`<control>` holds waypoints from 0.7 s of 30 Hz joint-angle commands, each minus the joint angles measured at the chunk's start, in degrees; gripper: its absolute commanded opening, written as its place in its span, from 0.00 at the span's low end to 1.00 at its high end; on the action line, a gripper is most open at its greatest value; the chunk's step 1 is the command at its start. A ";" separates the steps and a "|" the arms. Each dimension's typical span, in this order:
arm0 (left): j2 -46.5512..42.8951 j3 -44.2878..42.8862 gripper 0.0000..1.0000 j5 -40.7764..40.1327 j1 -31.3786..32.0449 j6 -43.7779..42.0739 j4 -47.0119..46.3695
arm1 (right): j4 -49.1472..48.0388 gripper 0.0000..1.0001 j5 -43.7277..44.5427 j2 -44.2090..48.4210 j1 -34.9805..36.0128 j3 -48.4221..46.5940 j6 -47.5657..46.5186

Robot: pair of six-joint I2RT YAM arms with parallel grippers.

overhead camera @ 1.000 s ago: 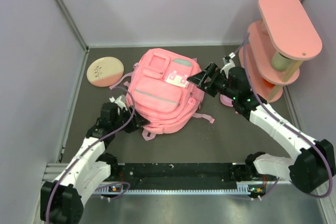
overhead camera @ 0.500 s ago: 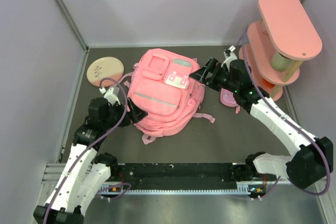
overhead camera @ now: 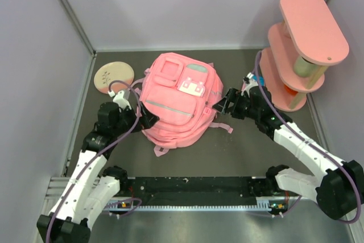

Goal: Pack the student bag
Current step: Unzip the student bag at the center of the board.

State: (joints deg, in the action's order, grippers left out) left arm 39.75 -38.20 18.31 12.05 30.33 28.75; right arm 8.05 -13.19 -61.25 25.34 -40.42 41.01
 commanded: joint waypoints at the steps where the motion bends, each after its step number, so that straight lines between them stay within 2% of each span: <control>1: 2.00 4.61 0.98 -0.38 -0.10 1.92 -9.85 | -1.02 0.72 1.57 0.00 -0.56 -1.94 -1.30; 7: 3.40 8.66 0.98 -0.02 -0.19 3.33 -14.77 | -5.32 0.57 2.20 -1.85 -0.64 0.79 -1.46; 11: 4.02 10.68 0.98 1.11 -0.10 3.16 -15.57 | -5.15 0.56 1.33 -7.81 -0.56 -5.25 -8.92; 12: 3.85 11.03 0.98 1.29 -0.10 2.90 -15.31 | -6.11 0.51 0.80 -9.31 -0.47 -6.50 -12.15; 14: 3.15 12.78 0.98 1.73 -0.10 2.81 -15.48 | -2.27 0.47 1.58 -14.06 -0.38 -11.75 -15.95; 20: -1.07 18.85 0.98 2.62 -0.19 5.53 -19.79 | -1.73 0.52 1.94 -21.97 -0.47 -17.05 -28.34; 21: -1.86 19.64 0.98 2.61 -0.10 6.05 -19.79 | -2.60 0.56 1.77 -22.59 -0.47 -17.14 -30.71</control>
State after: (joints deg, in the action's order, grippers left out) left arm 39.94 -21.80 20.03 12.03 34.13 12.82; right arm 6.81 -11.53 -81.36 25.32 -53.52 21.63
